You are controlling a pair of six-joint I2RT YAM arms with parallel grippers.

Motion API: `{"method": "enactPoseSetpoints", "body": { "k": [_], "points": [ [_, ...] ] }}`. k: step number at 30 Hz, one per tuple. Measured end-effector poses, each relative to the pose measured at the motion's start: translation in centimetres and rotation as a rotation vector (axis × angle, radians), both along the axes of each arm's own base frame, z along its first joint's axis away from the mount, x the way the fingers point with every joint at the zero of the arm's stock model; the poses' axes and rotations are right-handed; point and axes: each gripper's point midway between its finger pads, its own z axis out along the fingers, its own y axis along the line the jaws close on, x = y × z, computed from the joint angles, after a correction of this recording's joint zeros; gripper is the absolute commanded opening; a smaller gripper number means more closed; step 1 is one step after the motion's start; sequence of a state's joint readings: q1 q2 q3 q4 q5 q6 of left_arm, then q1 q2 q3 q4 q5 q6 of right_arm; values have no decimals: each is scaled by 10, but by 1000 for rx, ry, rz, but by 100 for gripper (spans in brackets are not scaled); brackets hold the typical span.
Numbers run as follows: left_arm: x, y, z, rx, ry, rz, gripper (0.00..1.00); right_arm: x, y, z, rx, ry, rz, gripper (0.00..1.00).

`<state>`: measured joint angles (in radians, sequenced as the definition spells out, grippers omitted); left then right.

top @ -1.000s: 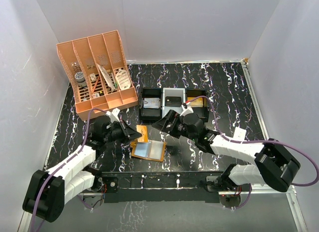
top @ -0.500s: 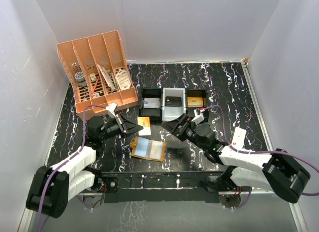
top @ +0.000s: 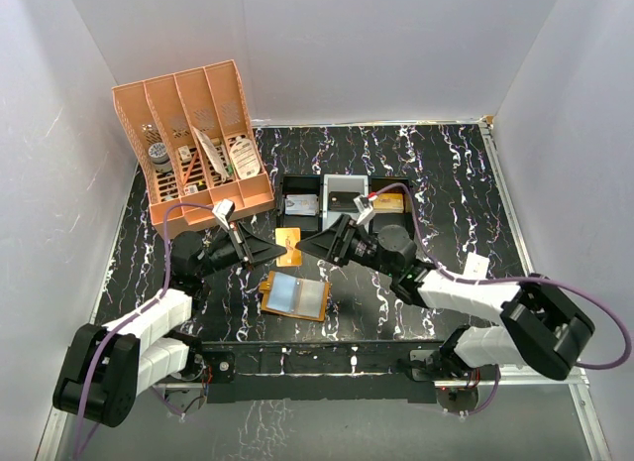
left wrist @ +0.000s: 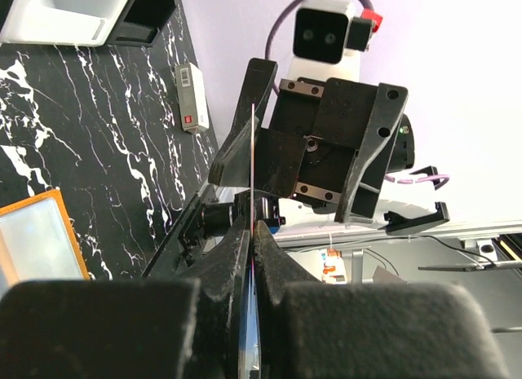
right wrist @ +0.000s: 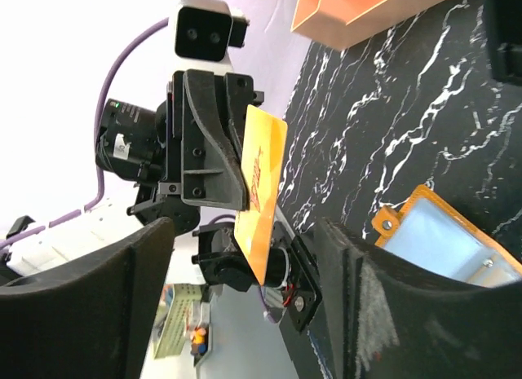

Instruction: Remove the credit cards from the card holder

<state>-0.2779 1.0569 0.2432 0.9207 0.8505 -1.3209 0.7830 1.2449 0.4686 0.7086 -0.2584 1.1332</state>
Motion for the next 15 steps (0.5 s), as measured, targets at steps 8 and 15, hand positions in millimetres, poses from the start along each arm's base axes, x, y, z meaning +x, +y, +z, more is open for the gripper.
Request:
{"method": "enactPoseSetpoints", "body": {
  "k": [8, 15],
  "points": [
    [-7, -2, 5, -16, -12, -39, 0, -7, 24, -11, 17, 62, 139, 34],
    [-12, -1, 6, -23, -18, -57, 0, -15, 31, -9, 69, 90, 205, 27]
  ]
}}
